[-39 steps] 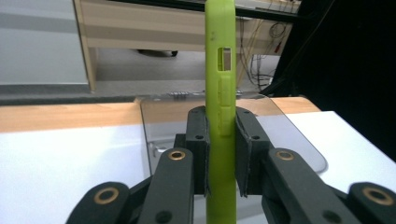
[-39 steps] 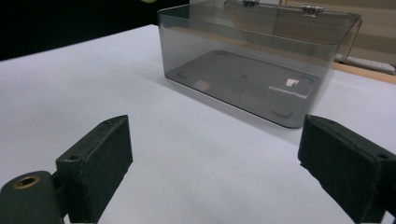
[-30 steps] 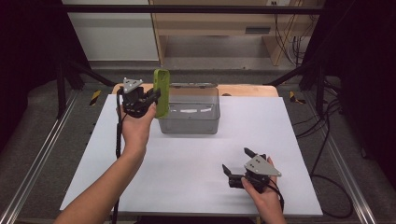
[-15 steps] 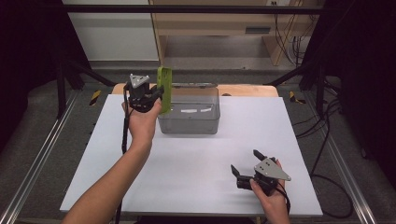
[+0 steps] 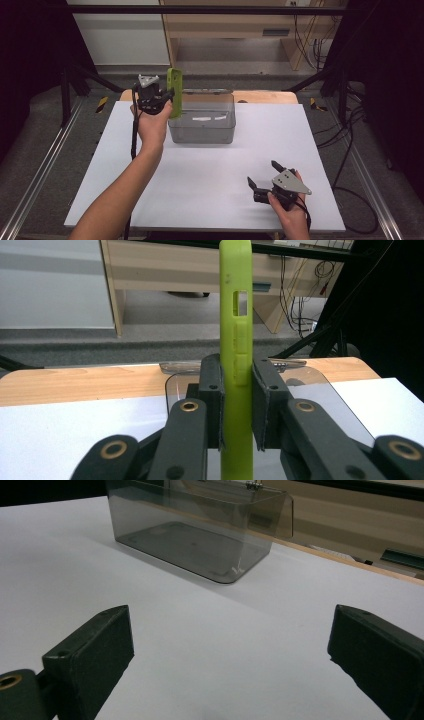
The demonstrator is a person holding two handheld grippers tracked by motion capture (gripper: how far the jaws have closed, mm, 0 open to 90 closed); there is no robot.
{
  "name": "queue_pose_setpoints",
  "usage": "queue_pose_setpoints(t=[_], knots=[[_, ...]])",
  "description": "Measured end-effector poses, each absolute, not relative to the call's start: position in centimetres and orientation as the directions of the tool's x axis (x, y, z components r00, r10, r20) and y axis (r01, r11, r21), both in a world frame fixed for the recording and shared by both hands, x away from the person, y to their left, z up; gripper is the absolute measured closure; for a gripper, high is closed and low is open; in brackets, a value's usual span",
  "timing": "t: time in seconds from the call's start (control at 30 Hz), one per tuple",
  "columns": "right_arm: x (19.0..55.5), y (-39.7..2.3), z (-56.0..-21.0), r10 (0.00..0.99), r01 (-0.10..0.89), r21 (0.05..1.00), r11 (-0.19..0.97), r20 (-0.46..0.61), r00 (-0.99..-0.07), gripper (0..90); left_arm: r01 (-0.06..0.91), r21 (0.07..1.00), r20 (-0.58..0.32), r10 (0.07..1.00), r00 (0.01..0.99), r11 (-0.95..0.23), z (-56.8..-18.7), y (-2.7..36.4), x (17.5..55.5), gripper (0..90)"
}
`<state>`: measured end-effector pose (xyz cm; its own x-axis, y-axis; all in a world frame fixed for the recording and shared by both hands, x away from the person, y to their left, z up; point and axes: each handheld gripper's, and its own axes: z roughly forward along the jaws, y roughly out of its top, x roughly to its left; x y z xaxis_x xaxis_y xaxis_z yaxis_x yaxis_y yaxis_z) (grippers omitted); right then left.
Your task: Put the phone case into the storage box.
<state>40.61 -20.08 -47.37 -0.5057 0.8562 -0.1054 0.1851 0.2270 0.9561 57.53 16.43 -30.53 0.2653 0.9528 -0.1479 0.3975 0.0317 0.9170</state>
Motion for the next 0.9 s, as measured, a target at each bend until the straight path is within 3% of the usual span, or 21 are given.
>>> queue_pose_setpoints(t=[0.9], knots=[[40.7, -20.26, -47.29, 0.861, 0.202, 0.954, 0.22, -0.093, -0.5, 4.4, 0.423, 0.906, -0.153, 0.953, 0.262, 0.029, -31.21, 16.52, 58.6, 77.4]])
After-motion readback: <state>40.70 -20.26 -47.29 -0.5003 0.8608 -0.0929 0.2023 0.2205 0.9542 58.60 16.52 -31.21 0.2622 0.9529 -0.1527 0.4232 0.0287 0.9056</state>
